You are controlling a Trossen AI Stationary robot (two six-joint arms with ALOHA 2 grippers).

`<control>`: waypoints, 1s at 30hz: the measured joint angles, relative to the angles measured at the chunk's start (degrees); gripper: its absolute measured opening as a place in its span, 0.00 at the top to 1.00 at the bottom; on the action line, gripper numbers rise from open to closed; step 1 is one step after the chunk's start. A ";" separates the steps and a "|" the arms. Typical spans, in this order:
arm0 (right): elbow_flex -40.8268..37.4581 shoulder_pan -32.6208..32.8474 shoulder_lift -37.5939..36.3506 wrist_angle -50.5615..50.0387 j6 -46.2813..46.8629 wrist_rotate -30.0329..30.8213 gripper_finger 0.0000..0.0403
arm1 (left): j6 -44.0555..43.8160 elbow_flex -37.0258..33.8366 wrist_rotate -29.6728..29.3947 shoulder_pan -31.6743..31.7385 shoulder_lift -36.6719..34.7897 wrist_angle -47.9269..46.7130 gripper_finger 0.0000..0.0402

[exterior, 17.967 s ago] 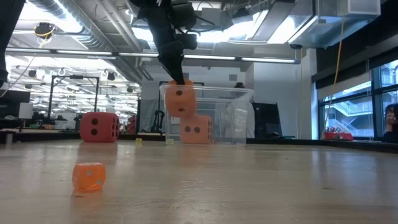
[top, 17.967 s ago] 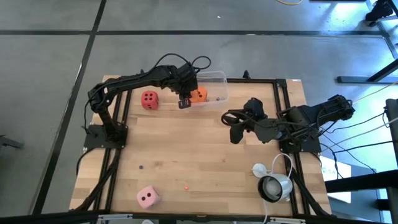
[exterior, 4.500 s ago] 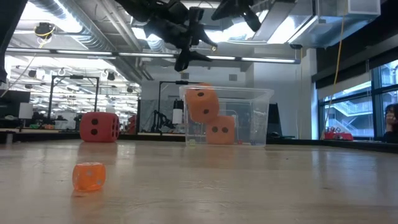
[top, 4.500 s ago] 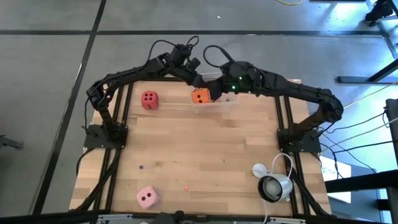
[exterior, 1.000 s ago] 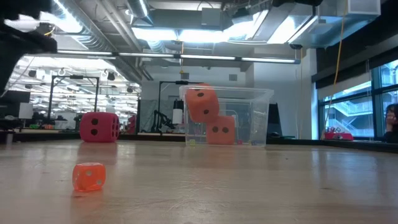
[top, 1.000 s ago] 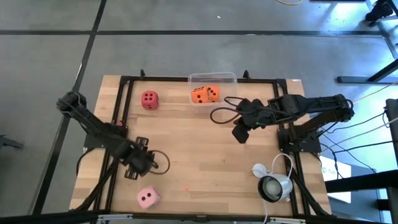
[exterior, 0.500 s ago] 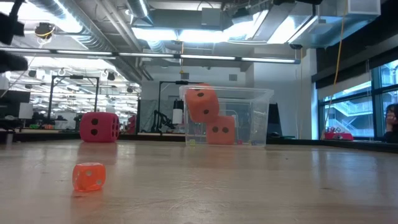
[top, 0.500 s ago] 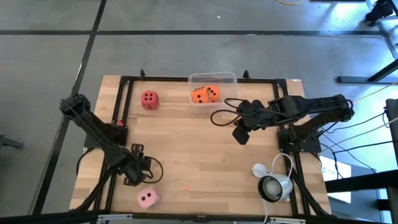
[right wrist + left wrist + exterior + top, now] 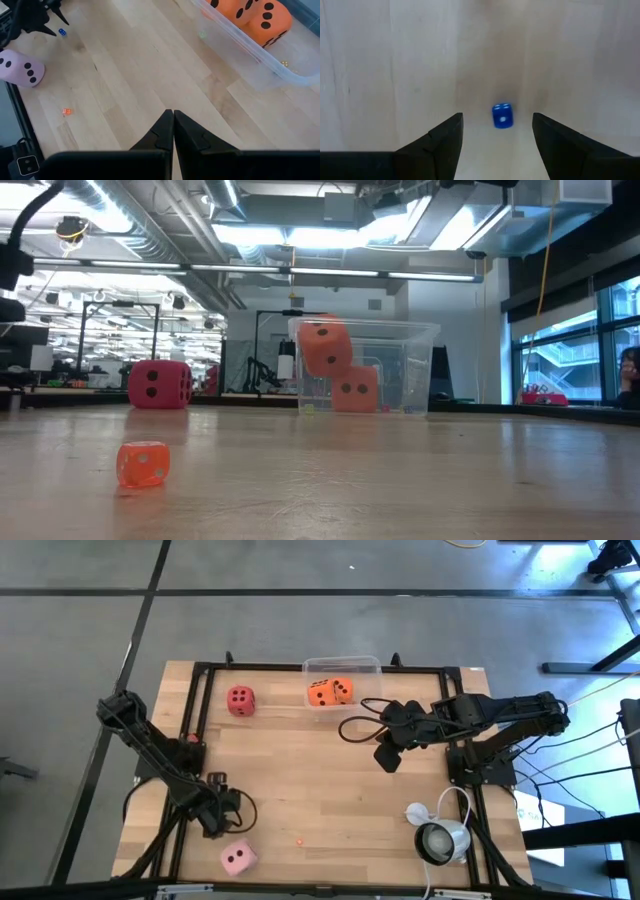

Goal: Pick & Place Dice
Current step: Put the small blue dice into the transparent bin

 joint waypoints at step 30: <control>0.00 0.00 0.02 0.02 -0.04 -0.02 0.97 | -1.33 -0.79 1.86 0.15 4.33 5.34 0.58</control>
